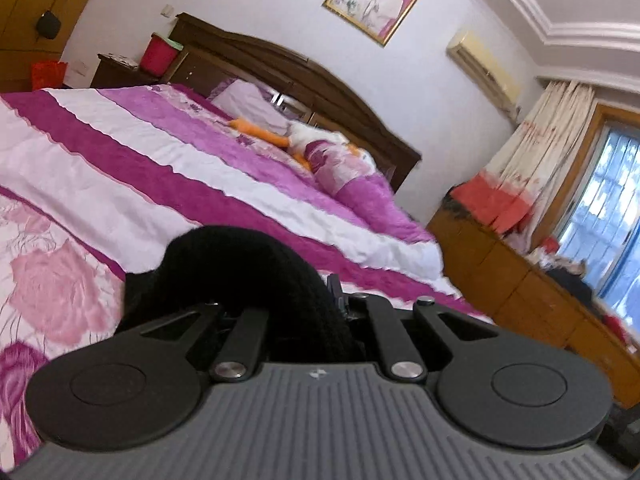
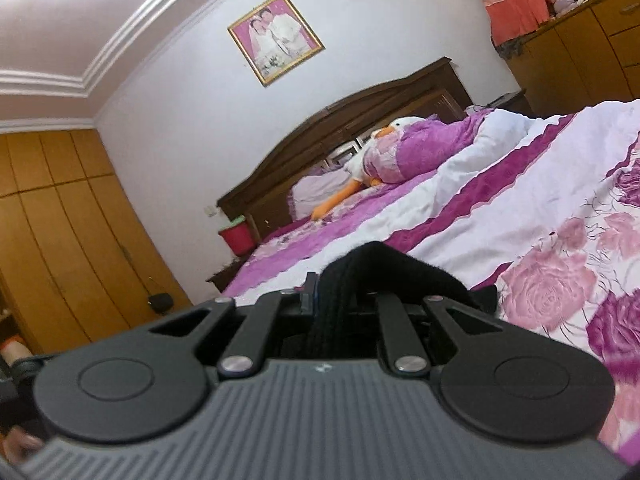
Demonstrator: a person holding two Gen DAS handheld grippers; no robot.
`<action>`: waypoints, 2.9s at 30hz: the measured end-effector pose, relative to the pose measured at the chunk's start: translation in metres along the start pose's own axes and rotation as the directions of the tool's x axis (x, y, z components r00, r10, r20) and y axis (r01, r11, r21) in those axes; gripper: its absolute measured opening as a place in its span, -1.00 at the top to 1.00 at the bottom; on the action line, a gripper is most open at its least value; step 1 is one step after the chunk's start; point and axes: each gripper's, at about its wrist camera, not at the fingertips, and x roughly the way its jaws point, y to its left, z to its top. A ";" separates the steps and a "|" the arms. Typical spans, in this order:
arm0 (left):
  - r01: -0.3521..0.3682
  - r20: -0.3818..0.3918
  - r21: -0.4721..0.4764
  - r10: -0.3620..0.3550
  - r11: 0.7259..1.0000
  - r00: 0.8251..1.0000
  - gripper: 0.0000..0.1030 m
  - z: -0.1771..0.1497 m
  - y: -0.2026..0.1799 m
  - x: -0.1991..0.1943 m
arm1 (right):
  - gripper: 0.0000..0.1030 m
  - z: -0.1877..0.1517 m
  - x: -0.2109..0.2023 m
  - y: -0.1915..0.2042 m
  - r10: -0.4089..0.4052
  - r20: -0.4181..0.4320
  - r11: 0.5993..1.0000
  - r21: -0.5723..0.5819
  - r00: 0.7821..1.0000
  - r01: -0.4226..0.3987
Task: Fold small clothes
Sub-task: 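Lift the held end and fold it over onto the strip with both grippers, then open both grippers to release the folded end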
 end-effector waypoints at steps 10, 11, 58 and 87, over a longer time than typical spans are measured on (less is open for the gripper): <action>-0.108 -0.082 0.068 0.114 0.992 0.990 0.83 0.005 0.024 0.107 | 0.76 -0.007 0.072 -0.016 -0.062 -0.041 0.996 -0.073 0.997 0.059; -0.123 -0.093 0.073 0.130 0.990 0.987 0.83 0.003 0.028 0.119 | 0.76 -0.009 0.080 -0.018 -0.070 -0.049 0.995 -0.080 0.996 0.066; -0.176 -0.198 -0.144 0.146 0.974 0.969 -0.05 0.008 0.098 0.190 | 0.00 -0.010 0.171 -0.088 -0.018 -0.325 0.991 0.121 0.945 0.061; -0.104 -0.371 -0.057 0.076 0.993 0.925 -0.54 -0.048 0.139 0.070 | -0.40 -0.047 0.056 -0.108 -0.018 -0.451 0.999 0.033 0.892 0.037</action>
